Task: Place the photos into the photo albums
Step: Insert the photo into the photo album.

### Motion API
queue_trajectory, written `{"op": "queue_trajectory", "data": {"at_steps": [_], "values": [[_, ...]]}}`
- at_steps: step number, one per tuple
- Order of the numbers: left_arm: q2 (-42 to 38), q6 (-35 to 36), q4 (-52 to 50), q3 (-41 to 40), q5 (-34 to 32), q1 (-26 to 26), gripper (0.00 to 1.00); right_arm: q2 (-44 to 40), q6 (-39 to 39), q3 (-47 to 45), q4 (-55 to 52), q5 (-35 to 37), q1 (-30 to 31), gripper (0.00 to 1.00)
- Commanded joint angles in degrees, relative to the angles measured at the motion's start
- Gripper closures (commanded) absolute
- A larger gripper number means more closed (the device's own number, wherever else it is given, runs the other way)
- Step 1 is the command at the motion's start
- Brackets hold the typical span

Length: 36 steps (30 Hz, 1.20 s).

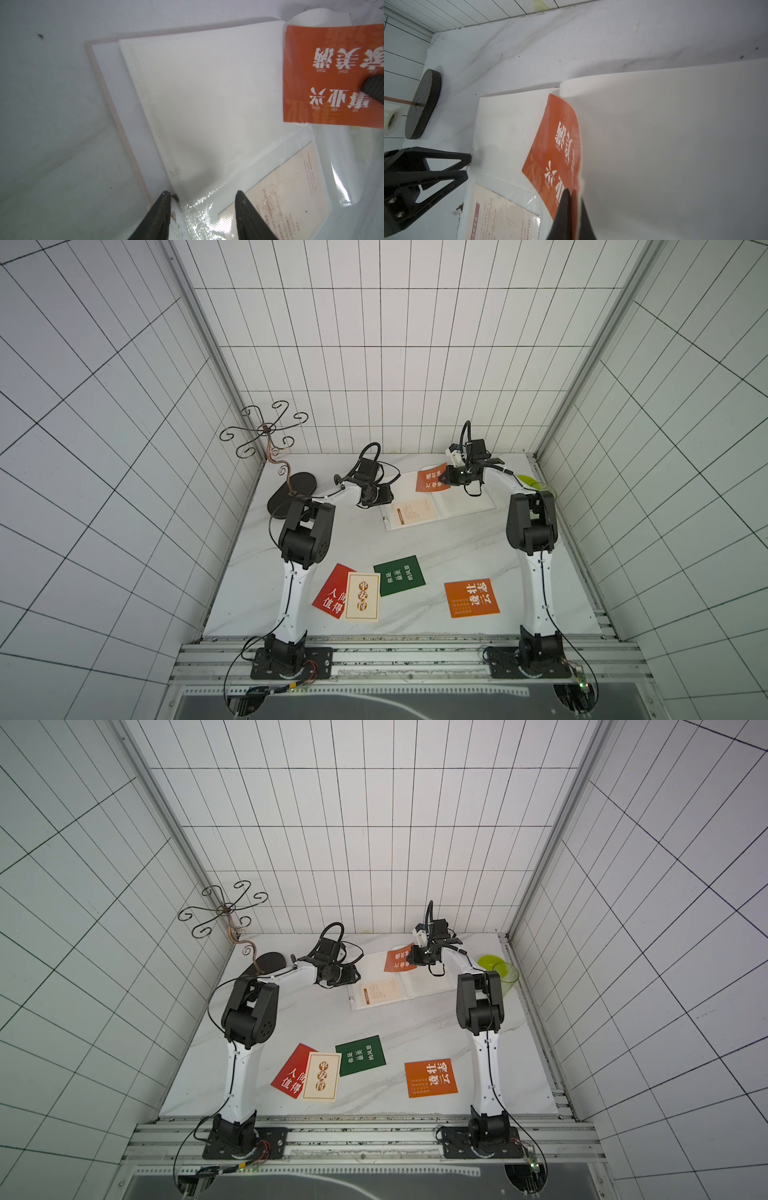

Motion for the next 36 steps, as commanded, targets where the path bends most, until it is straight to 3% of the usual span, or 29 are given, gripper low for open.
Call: {"op": "queue_trajectory", "data": {"at_steps": [1,10,12,14,17,19,28,36], "values": [[0.8,0.4,-3.8,-1.4,-1.6,0.5,0.49,1.5,-1.3,5.1,-2.0,-1.5,-0.2,1.0],[0.7,0.4,-3.8,-1.3,-1.4,0.6,0.49,3.5,-1.2,7.2,-2.2,-4.9,-0.2,0.99],[0.5,0.6,-3.8,-1.4,-1.4,0.6,0.49,3.5,-0.9,7.5,-2.2,-3.6,-0.3,0.92],[0.3,0.5,-3.8,-1.7,-1.3,0.6,0.49,2.9,0.5,8.0,-2.5,0.2,-0.4,0.73],[0.1,0.4,-3.6,-2.1,-1.4,0.6,0.49,1.3,2.5,9.0,-3.7,6.7,-0.4,0.55],[-0.1,0.3,-3.5,-2.2,-1.1,0.6,0.49,0.0,3.1,8.9,-3.7,8.8,-0.6,0.5],[0.0,-0.2,-3.2,-1.9,-0.6,0.6,0.49,0.4,4.3,8.9,-3.4,8.9,-1.9,0.52],[-0.2,-0.3,-3.1,-1.8,-0.5,0.7,0.49,1.6,4.5,8.7,-1.6,5.2,-2.1,0.72]]}}
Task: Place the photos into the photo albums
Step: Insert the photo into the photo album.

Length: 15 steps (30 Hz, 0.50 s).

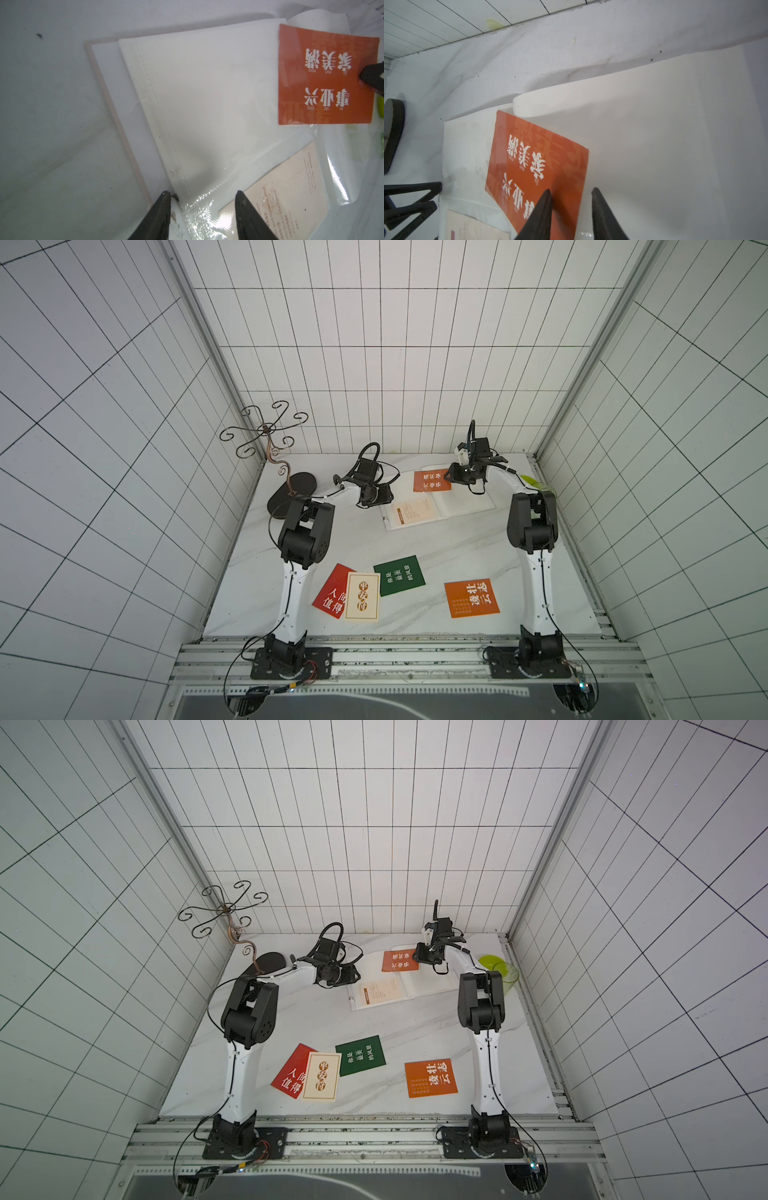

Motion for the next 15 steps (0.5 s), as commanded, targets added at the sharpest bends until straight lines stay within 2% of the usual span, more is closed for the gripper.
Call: {"op": "queue_trajectory", "data": {"at_steps": [1,6,15], "values": [[-0.1,-0.3,-3.4,-1.6,-1.1,0.5,0.49,0.1,0.0,5.6,0.7,-2.6,-0.2,0.74],[-0.1,-0.3,-3.4,-1.7,-1.0,0.6,0.49,1.2,-0.1,6.3,1.4,-4.4,-0.2,0.77],[0.1,-0.5,-3.2,-1.7,-0.9,0.7,0.49,2.5,-1.2,8.3,0.5,-6.2,0.3,0.77]]}}
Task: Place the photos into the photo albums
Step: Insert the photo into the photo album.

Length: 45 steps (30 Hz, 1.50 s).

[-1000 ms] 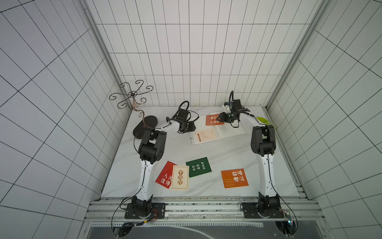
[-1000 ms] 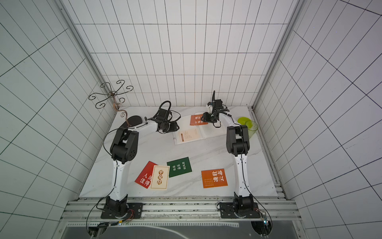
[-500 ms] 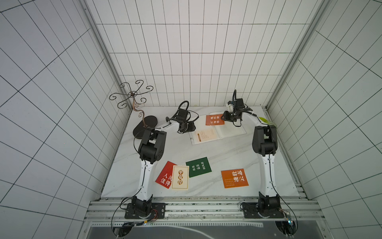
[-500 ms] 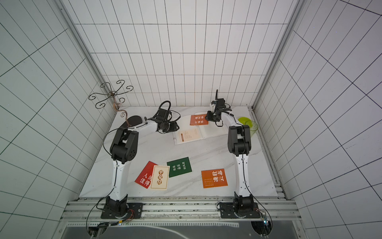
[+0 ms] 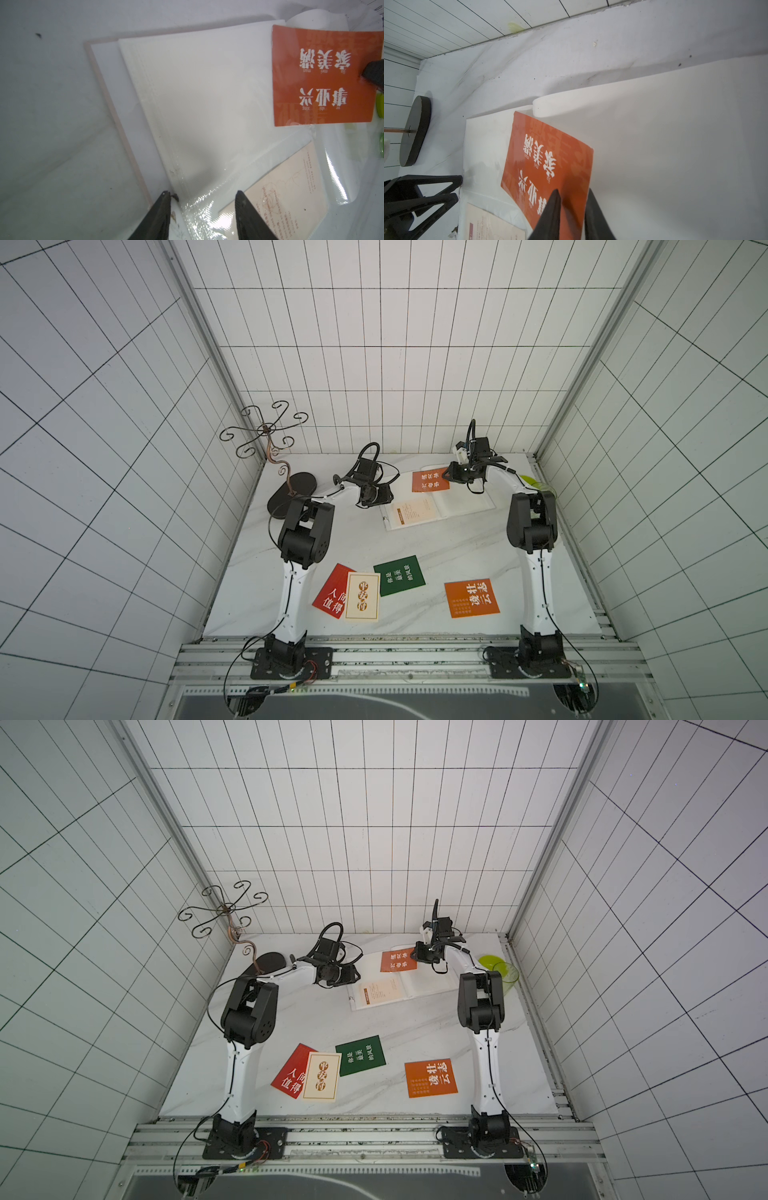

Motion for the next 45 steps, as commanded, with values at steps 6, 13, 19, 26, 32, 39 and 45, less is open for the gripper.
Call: {"op": "queue_trajectory", "data": {"at_steps": [6,13,19,26,32,39,45], "values": [[0.1,-0.4,-3.3,-1.8,-1.1,0.6,0.49,2.3,-2.2,8.5,-1.2,-1.8,1.1,0.75],[0.0,-0.6,-3.2,-2.0,-1.0,0.6,0.49,3.5,-2.0,10.5,-1.1,-1.7,2.3,0.71],[-0.2,-0.7,-3.2,-2.0,-0.8,0.6,0.49,4.4,-1.4,11.5,-0.1,-2.2,3.0,0.67],[-0.2,-0.9,-3.0,-2.1,-0.4,0.6,0.49,5.3,-0.8,11.8,1.5,-3.5,3.8,0.63],[-0.4,-1.0,-2.9,-2.2,-0.4,0.6,0.49,6.1,0.5,11.8,3.4,-6.5,4.5,0.62],[-0.4,-1.0,-2.8,-2.2,-0.1,0.6,0.49,7.2,2.0,11.8,5.6,-9.8,5.5,0.61],[-0.6,-1.2,-2.5,-2.6,0.0,0.6,0.49,7.9,2.6,11.8,7.0,-11.5,6.2,0.6]]}}
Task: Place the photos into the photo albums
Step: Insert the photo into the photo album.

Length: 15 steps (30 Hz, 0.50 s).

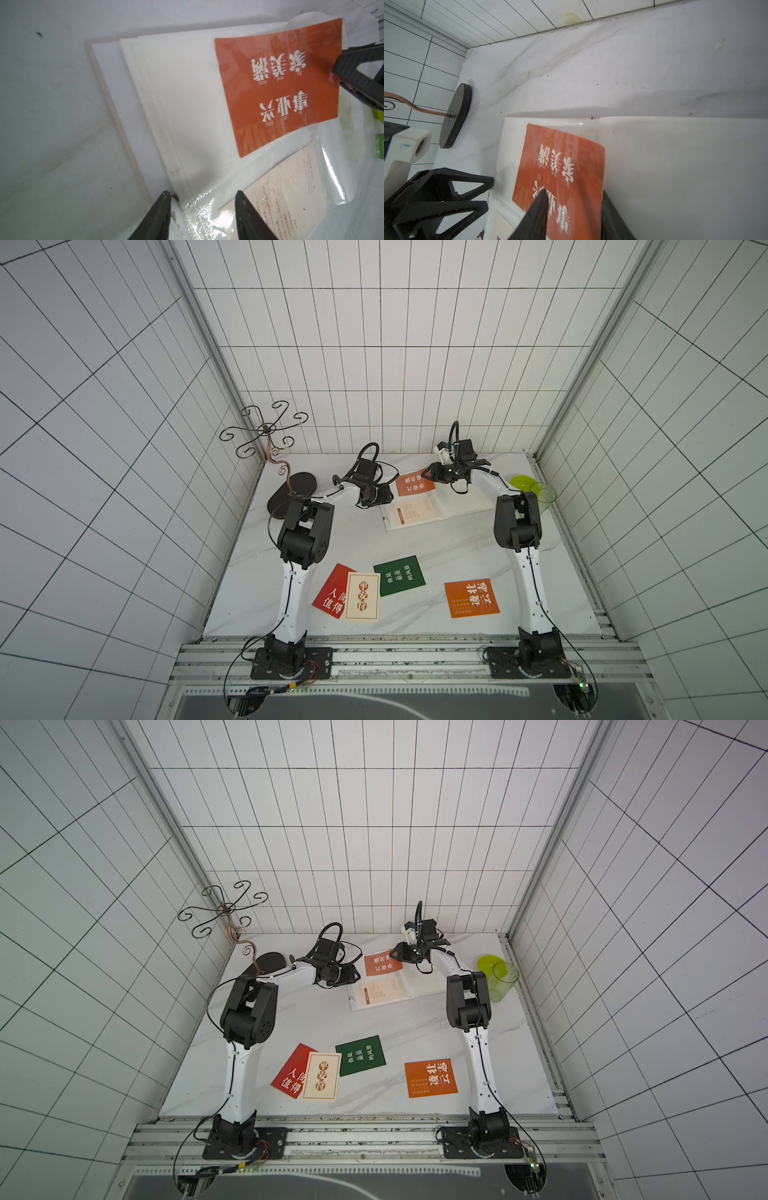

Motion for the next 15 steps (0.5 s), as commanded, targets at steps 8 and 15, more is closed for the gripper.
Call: {"op": "queue_trajectory", "data": {"at_steps": [8,15], "values": [[-0.5,-0.7,-3.4,-2.0,-0.4,0.5,0.49,2.9,1.9,6.4,3.6,-5.5,1.7,0.59],[-0.6,-0.8,-3.4,-2.0,-0.3,0.5,0.49,3.9,3.5,6.3,4.8,-8.0,1.9,0.57]]}}
